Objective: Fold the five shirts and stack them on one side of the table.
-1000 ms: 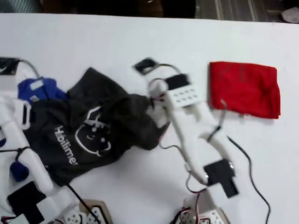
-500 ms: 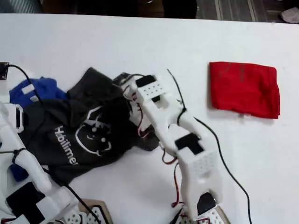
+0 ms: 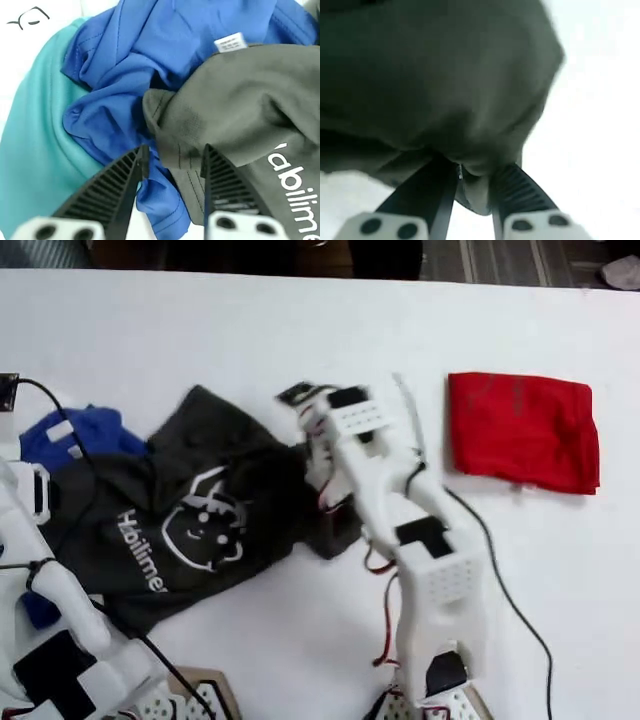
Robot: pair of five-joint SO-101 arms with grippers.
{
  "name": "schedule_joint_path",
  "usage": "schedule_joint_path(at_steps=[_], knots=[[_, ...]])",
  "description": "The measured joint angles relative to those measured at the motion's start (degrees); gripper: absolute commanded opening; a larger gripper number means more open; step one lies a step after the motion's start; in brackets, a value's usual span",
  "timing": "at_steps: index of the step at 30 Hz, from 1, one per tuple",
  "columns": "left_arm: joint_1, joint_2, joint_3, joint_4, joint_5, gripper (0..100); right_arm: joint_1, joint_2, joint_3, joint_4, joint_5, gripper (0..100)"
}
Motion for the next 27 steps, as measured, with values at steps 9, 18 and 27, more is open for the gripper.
schedule_joint_path(at_steps=[9,18,27], knots=[[9.67,0.00,0.00,0.00,0.79,19,15.21,-16.79,0.00,7.47,7.91,1.9],[21.71,2.02,0.00,-0.35,5.27,19,18.90,-20.75,3.69,11.69,9.76,1.9],[23.65,18.55,-2.37,-4.40,11.87,19,34.81,-20.75,3.69,13.71,17.14,1.9]])
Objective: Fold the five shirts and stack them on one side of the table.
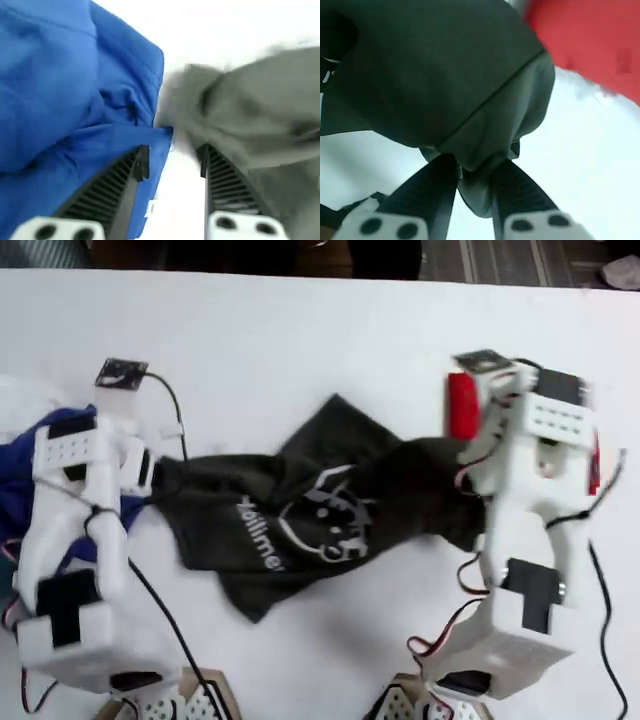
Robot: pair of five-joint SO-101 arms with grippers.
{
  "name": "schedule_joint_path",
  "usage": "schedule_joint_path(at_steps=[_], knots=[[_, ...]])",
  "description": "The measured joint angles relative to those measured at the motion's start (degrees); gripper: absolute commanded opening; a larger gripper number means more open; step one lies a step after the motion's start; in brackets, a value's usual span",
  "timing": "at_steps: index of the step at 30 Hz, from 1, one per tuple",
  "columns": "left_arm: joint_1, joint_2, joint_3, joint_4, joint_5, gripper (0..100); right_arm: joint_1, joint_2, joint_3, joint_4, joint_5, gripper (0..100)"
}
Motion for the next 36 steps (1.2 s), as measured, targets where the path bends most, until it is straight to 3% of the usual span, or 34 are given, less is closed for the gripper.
schedule_joint_path(at_steps=[3,8,15,22,30,36], knots=[[0.00,4.92,-4.40,0.00,1.58,19,1.14,0.00,0.00,0.09,2.11,7.4],[1.58,11.78,-15.30,4.04,5.63,19,0.79,-0.35,0.00,0.44,2.20,25.5],[6.68,22.07,-29.80,15.82,6.07,19,-6.51,-9.58,-0.09,0.44,1.41,23.8],[10.11,29.54,-40.09,24.53,6.15,19,-17.49,-12.22,-0.09,-3.60,-7.03,23.8],[10.11,29.80,-56.44,37.36,6.15,19,-21.71,-3.08,-0.09,-10.29,-13.36,23.8],[9.93,32.97,-56.97,38.07,6.15,19,-23.65,3.60,-0.09,-23.21,-16.53,23.7]])
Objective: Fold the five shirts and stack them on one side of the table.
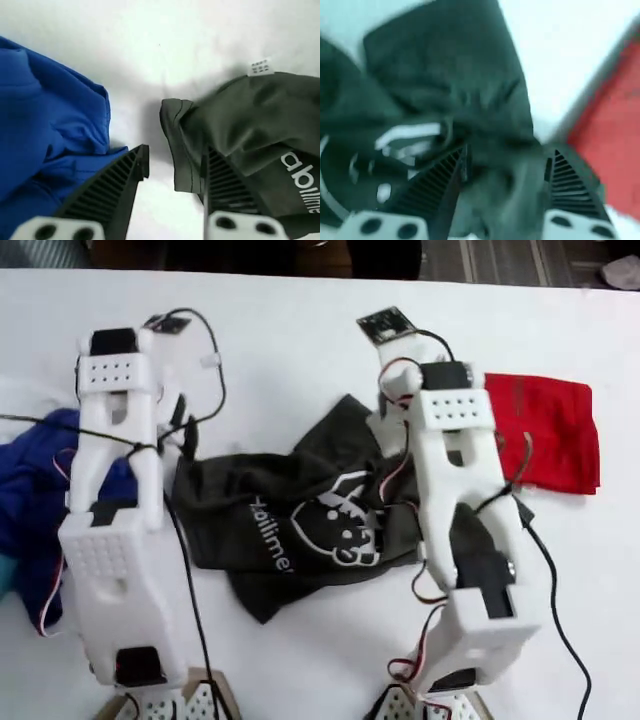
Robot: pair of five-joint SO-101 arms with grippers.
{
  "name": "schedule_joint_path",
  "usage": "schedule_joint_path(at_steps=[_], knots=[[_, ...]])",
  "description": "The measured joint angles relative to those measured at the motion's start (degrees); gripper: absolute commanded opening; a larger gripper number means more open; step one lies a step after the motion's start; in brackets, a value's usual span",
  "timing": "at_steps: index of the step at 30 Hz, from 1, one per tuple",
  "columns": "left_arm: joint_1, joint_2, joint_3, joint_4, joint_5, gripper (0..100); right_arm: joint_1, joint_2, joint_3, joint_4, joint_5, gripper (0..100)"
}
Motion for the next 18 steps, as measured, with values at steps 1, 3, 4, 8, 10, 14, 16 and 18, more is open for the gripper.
schedule_joint_path(at_steps=[1,3,4,8,10,14,16,18], knots=[[0.18,1.05,0.18,0.00,0.00,19,-0.09,0.88,0.00,-2.20,-0.35,23.7],[0.62,3.52,0.44,0.00,0.00,19,-0.53,2.55,0.00,-5.98,-0.53,23.7],[0.70,4.57,0.44,0.00,0.00,19,-1.05,3.52,-0.09,-7.56,-0.62,23.7],[0.53,8.00,0.44,0.00,0.00,19,-2.81,8.26,-3.43,-10.46,-0.62,23.7],[0.70,8.97,0.44,0.00,0.00,14,-3.78,11.52,-5.98,-10.81,-0.62,23.7],[0.88,9.49,0.44,0.00,0.00,4,-5.10,18.64,-11.60,-10.90,-0.62,23.7],[0.88,9.49,0.44,0.00,0.00,4,-5.19,22.51,-14.95,-10.90,-0.62,23.7],[0.88,9.49,0.44,0.00,0.00,4,-5.19,26.37,-18.37,-10.90,-0.62,23.7]])
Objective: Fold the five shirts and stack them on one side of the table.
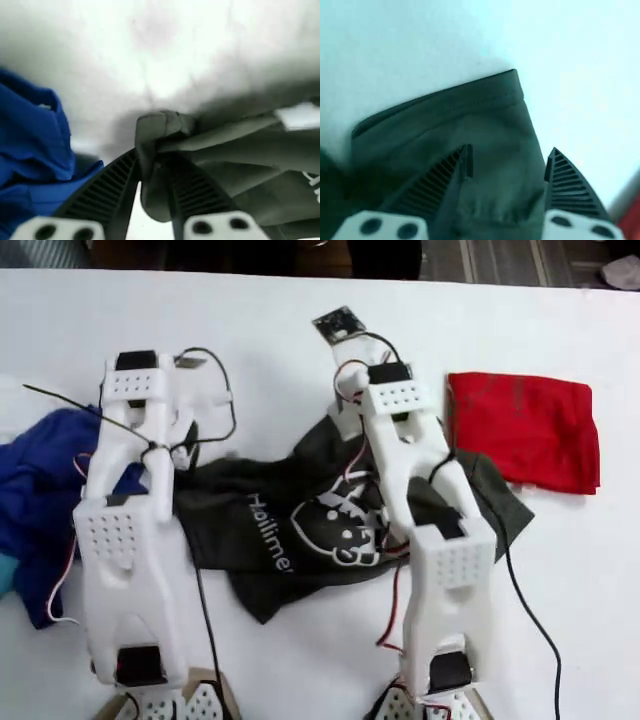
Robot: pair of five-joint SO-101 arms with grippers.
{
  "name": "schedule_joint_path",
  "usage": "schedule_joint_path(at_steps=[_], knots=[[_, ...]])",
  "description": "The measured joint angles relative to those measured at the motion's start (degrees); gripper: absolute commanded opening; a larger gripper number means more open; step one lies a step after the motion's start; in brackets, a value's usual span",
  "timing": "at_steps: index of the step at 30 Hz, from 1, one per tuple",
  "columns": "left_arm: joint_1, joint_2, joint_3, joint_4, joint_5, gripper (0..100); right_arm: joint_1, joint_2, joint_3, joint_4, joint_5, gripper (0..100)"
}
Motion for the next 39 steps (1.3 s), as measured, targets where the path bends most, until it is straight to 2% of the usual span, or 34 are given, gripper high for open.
schedule_joint_path(at_steps=[4,6,8,10,17,25,33,39], knots=[[0.00,0.00,0.00,0.00,0.00,3,0.00,7.56,-7.47,0.70,0.00,22.2],[0.00,0.00,0.00,0.00,0.00,3,0.00,11.08,-11.78,2.73,0.00,14.5],[0.00,0.00,0.00,0.00,0.00,3,0.00,13.80,-16.62,5.36,0.00,1.6],[0.00,0.00,0.00,0.00,0.00,3,0.09,16.09,-21.71,8.09,0.00,3.9],[0.00,-0.44,-0.09,0.00,0.00,3,0.79,18.29,-38.33,19.60,0.00,1.8],[0.00,-13.89,-0.09,0.09,0.00,3,3.60,18.29,-59.08,34.46,0.00,1.8],[0.00,-26.99,-0.09,0.26,0.00,3,5.45,16.44,-67.43,35.08,0.00,1.8],[0.00,-33.67,-3.69,0.26,0.00,3,6.68,3.25,-67.52,35.08,0.00,1.8]])
